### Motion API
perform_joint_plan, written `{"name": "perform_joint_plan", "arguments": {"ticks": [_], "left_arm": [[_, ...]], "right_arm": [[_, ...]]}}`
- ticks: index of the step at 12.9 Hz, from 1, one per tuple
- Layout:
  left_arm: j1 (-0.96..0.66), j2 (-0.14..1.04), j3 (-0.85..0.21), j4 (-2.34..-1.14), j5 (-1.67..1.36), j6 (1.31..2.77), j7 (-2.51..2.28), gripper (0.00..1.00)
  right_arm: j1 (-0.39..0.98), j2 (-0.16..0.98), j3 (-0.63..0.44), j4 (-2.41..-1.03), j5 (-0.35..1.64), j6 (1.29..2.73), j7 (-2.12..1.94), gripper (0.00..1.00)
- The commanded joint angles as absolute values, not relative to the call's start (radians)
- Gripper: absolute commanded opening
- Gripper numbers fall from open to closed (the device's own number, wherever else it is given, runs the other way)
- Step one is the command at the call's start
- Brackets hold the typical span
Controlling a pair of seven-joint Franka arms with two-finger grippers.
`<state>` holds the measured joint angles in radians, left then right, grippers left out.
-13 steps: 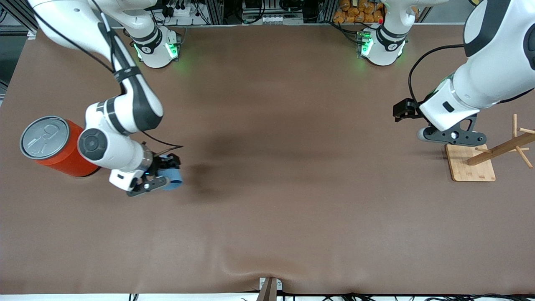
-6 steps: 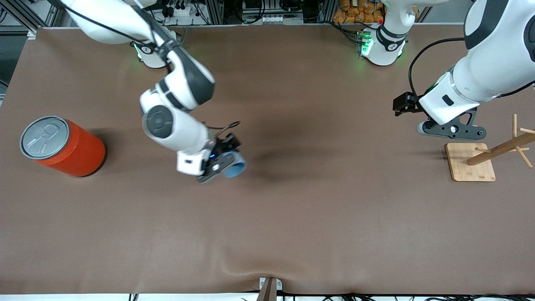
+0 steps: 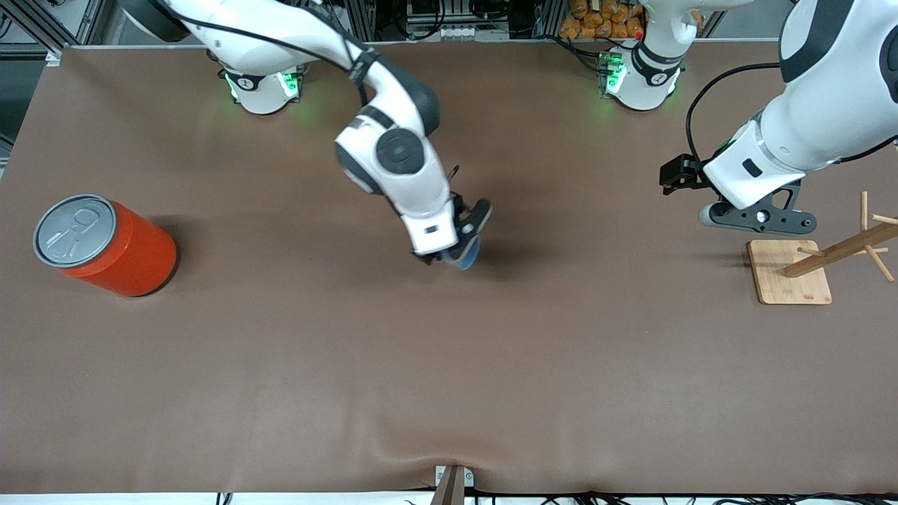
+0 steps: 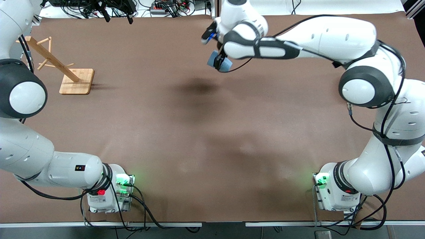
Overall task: Flip cup
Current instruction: 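Grasp the blue cup with the right gripper and carry it to mid-table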
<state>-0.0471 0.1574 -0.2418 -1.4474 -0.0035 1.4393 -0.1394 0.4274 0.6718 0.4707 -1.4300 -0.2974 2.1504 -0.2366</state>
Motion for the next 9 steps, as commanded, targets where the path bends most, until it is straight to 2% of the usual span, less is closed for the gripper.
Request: {"name": "perform_joint_plan", "arguments": {"ticks": [1, 3, 9], "left_arm": [[-0.046, 0.135, -0.247, -1.454, -0.021, 1.427, -0.13, 1.0], [-0.051, 0.135, -0.255, -1.454, -0.021, 1.428, -0.129, 1.0], [-0.07, 0.192, -0.296, -1.456, -0.02, 1.457, -0.13, 1.0]], "right_arm": [[0.503, 0.756, 0.451, -1.378, -0.48, 2.224, -0.294, 0.0], [0.541, 0.819, 0.449, -1.365, -0.57, 2.298, -0.359, 0.0], [0.676, 0.956, 0.351, -1.289, -0.58, 2.303, -0.292, 0.0]]}}
